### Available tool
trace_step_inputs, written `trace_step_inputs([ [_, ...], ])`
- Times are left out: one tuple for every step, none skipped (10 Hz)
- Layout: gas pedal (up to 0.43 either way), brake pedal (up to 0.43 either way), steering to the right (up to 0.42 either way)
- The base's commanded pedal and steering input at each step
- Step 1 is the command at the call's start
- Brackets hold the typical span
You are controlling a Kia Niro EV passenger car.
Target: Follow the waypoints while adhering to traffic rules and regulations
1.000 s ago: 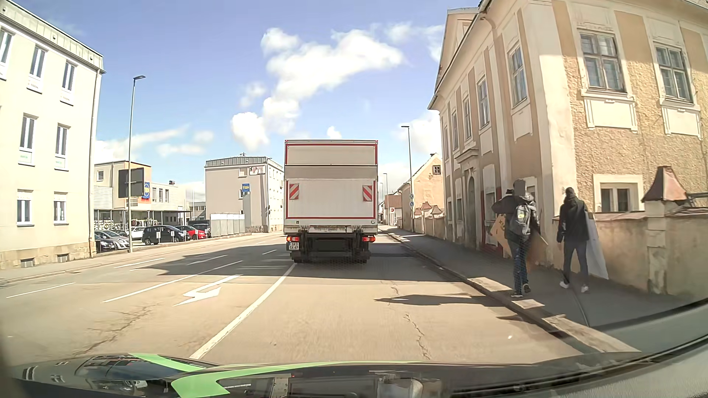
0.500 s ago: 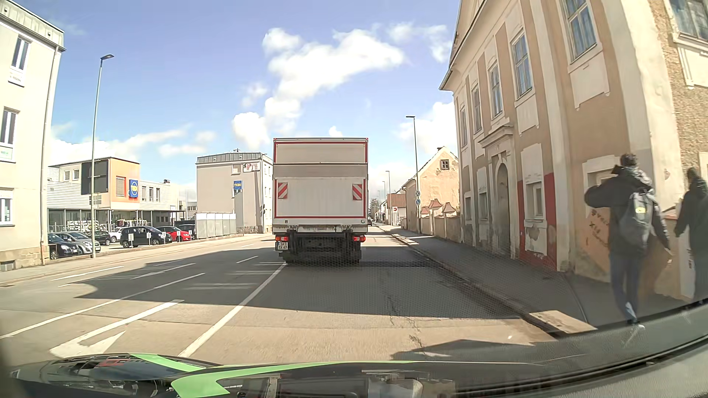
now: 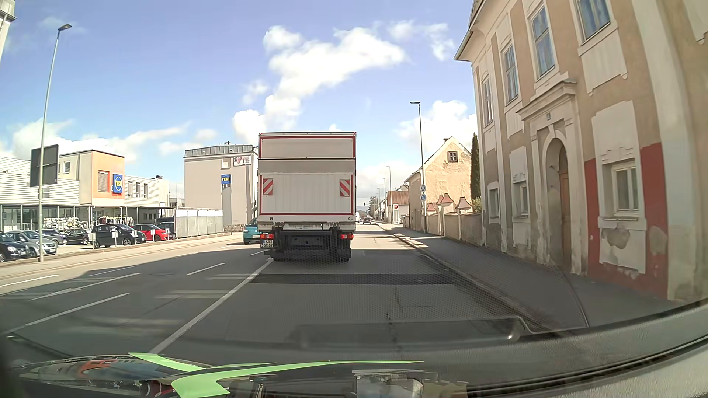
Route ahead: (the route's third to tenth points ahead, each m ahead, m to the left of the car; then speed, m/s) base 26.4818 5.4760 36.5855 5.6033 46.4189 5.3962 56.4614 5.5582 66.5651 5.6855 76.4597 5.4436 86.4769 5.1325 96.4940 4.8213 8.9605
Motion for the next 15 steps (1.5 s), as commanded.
trace_step_inputs([
  [0.197, 0.000, 0.006],
  [0.197, 0.000, 0.006],
  [0.197, 0.000, 0.006],
  [0.240, 0.000, 0.006],
  [0.248, 0.000, 0.006],
  [0.248, 0.000, 0.006],
  [0.248, 0.000, 0.006],
  [0.287, 0.000, 0.005],
  [0.299, 0.000, 0.003],
  [0.299, 0.000, 0.001],
  [0.311, 0.000, 0.001],
  [0.319, 0.000, 0.001],
  [0.319, 0.000, 0.001],
  [0.319, 0.000, 0.001],
  [0.319, 0.000, 0.000],
])
